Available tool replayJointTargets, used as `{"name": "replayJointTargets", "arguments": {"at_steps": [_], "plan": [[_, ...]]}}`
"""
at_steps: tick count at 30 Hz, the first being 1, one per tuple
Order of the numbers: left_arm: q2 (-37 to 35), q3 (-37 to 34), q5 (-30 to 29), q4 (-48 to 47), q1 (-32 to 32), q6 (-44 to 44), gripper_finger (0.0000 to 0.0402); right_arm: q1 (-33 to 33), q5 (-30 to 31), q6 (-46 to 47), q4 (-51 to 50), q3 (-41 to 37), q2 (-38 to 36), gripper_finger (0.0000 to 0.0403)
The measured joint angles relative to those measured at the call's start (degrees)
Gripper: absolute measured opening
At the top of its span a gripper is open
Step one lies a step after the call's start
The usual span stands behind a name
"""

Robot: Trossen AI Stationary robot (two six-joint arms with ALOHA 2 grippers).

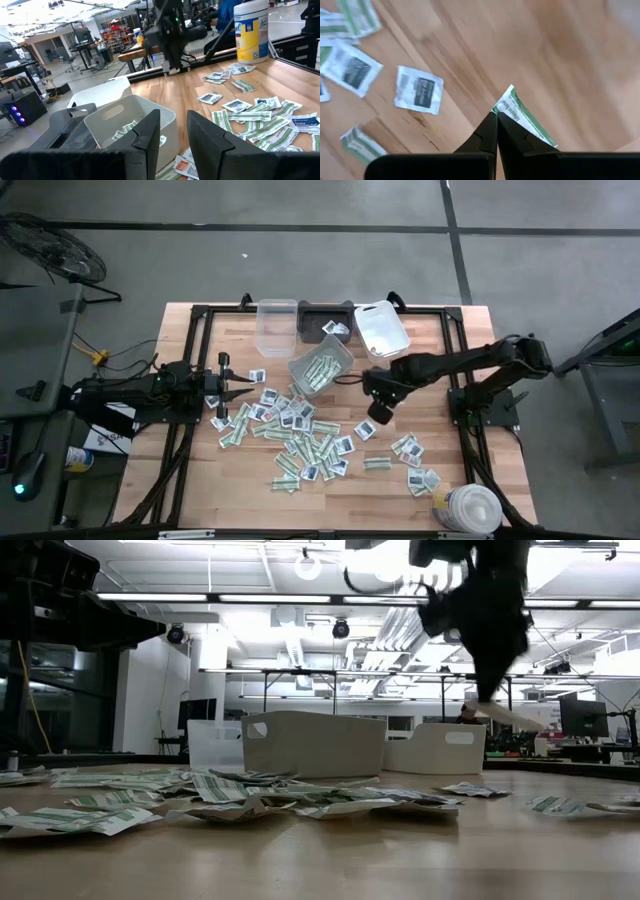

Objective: Pick & Place First Aid Supplies
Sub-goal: Put the bandage pack into the gray bin

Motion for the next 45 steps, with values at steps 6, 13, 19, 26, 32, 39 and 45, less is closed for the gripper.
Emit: {"name": "replayJointTargets", "arguments": {"at_steps": [6,13,19,26,32,39,45], "plan": [[0.0,0.0,0.0,0.0,0.0,0.0,0.0096,-0.9,2.8,-9.4,-2.1,6.6,1.6,0.0],[0.0,0.0,0.0,0.0,0.0,0.0,0.0096,-2.6,4.8,-20.2,-1.7,12.1,5.5,0.0],[0.0,0.0,0.0,0.0,0.0,0.0,0.0096,-2.7,5.0,-30.3,0.0,18.1,10.8,0.0],[0.0,0.0,0.0,0.0,0.0,0.0,0.0096,-4.3,4.8,-34.7,1.2,27.3,18.2,0.0],[0.0,0.0,0.0,0.0,0.0,0.0,0.0096,-6.1,4.4,-36.9,1.3,35.2,24.7,0.0],[0.0,0.0,0.0,0.0,0.0,0.0,0.0096,-8.0,5.1,-43.8,3.2,39.3,30.7,0.0],[0.0,0.0,0.0,0.0,0.0,0.0,0.0096,-9.7,5.2,-44.1,5.1,39.2,34.0,0.0]]}}
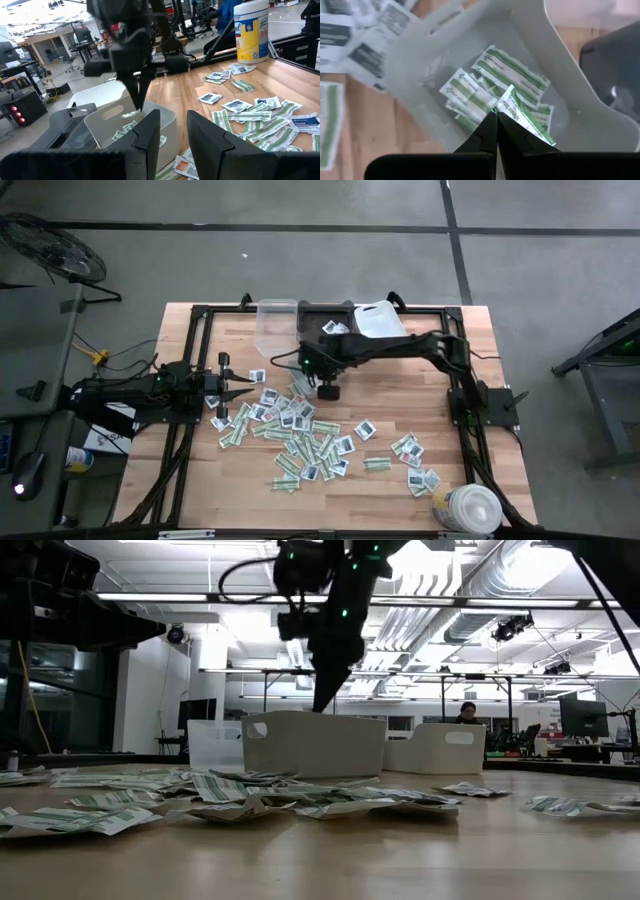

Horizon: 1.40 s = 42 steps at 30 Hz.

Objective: Pick & Place First Aid Supplies
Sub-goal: Put the bandage pack into the gray bin, then put the towelette pack into the black bin

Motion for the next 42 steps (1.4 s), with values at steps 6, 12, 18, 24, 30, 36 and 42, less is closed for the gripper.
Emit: {"name": "replayJointTargets", "arguments": {"at_steps": [6,12,18,24,30,36,42], "plan": [[0.0,0.0,0.0,0.0,0.0,0.0,0.0096,-0.9,-0.5,1.8,0.5,-0.1,1.3,0.0],[0.0,0.0,0.0,0.0,0.0,0.0,0.0096,-1.5,-2.8,1.6,0.5,-0.1,1.3,0.0001],[0.0,0.0,0.0,0.0,0.0,0.0,0.0096,-1.9,-3.2,1.9,0.4,-0.1,1.3,0.0009],[0.0,0.0,0.0,0.0,0.0,0.0,0.0096,-2.0,-3.3,3.0,0.4,-0.1,1.3,0.0069],[0.0,0.0,0.0,0.0,0.0,0.0,0.0096,-2.0,-3.3,5.1,-0.2,-0.1,1.2,0.0121],[0.0,0.0,0.0,0.0,0.0,0.0,0.0096,-1.9,-3.4,12.4,-5.9,-0.1,-1.1,0.0145],[0.0,0.0,0.0,0.0,0.0,0.0,0.0096,-0.5,-3.4,17.9,-11.4,-0.1,-3.9,0.0151]]}}
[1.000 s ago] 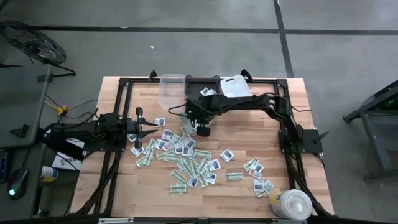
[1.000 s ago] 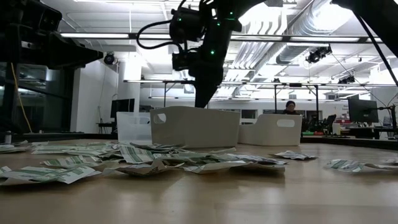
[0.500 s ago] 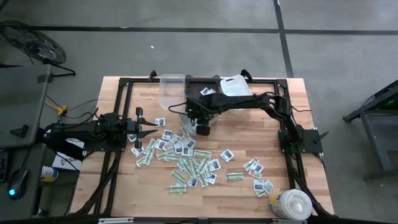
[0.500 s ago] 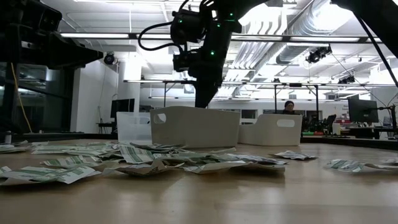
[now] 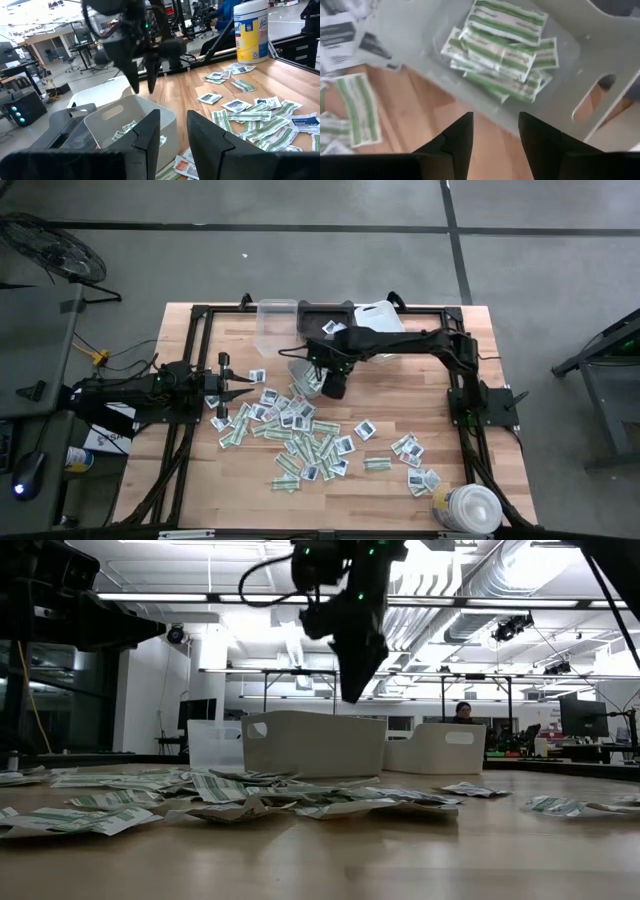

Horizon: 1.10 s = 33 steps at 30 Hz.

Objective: Pick & Place First Aid Supplies
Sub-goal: Put the towelette pack into the black bin

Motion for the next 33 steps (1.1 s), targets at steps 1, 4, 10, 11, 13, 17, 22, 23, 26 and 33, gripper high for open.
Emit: {"name": "replayJointTargets", "arguments": {"at_steps": [1,4,10,11,13,17,22,23,26,33], "plan": [[0.0,0.0,0.0,0.0,0.0,0.0,0.0096,0.2,0.1,0.2,-0.8,0.0,-0.3,0.0151],[0.0,0.0,0.0,0.0,0.0,0.0,0.0096,0.9,0.0,0.3,-3.3,0.0,-0.8,0.0148],[0.0,0.0,0.0,0.0,0.0,0.0,0.0096,2.3,-1.4,0.0,-5.6,-0.4,-1.0,0.0146],[0.0,0.0,0.0,0.0,0.0,0.0,0.0096,2.6,-2.2,-0.2,-4.6,-1.5,-1.5,0.0147],[0.0,0.0,0.0,0.0,0.0,0.0,0.0096,3.4,-4.6,-0.6,-0.9,-5.8,-3.4,0.0149],[0.0,0.0,0.0,0.0,0.0,0.0,0.0096,4.8,-7.5,0.3,6.7,-16.5,-9.0,0.0149],[0.0,0.0,0.0,0.0,0.0,0.0,0.0096,6.0,-10.7,-1.1,11.8,-27.5,-15.6,0.0149],[0.0,0.0,0.0,0.0,0.0,0.0,0.0096,6.3,-11.2,-2.5,13.2,-29.7,-16.8,0.0148],[0.0,0.0,0.0,0.0,0.0,0.0,0.0096,7.1,-13.7,-7.2,17.0,-35.0,-19.4,0.0145],[0.0,0.0,0.0,0.0,0.0,0.0,0.0096,9.2,-14.9,-13.9,24.7,-43.2,-20.8,0.0147]]}}
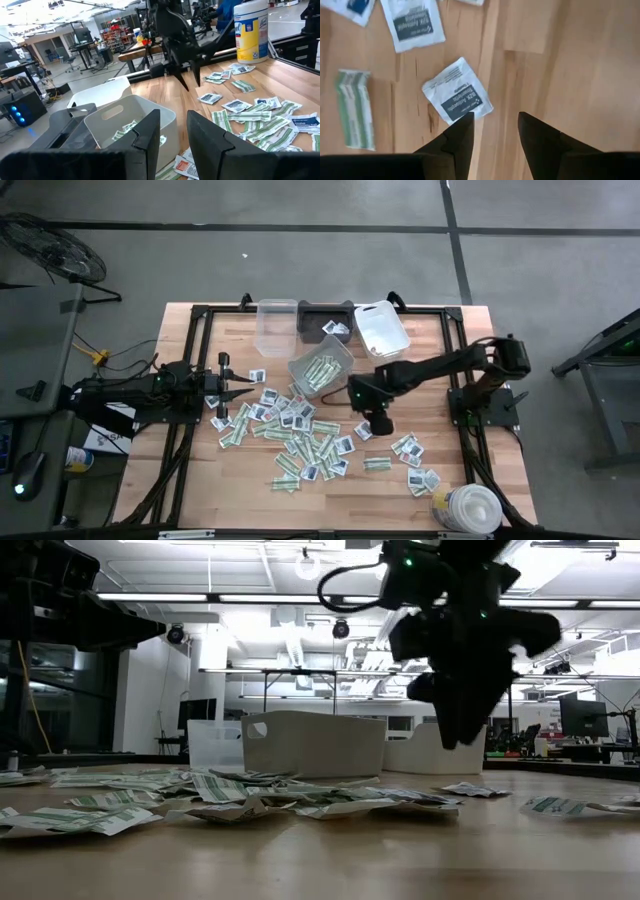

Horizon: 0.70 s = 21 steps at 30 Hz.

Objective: Pick & Place First Aid Supplies
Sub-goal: Put the towelette pack into the black bin

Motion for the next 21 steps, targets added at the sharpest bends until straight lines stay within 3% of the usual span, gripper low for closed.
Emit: {"name": "replayJointTargets", "arguments": {"at_steps": [21], "plan": [[0.0,0.0,0.0,0.0,0.0,0.0,0.0096,6.3,8.9,0.5,12.4,-7.9,0.6,0.0142]]}}
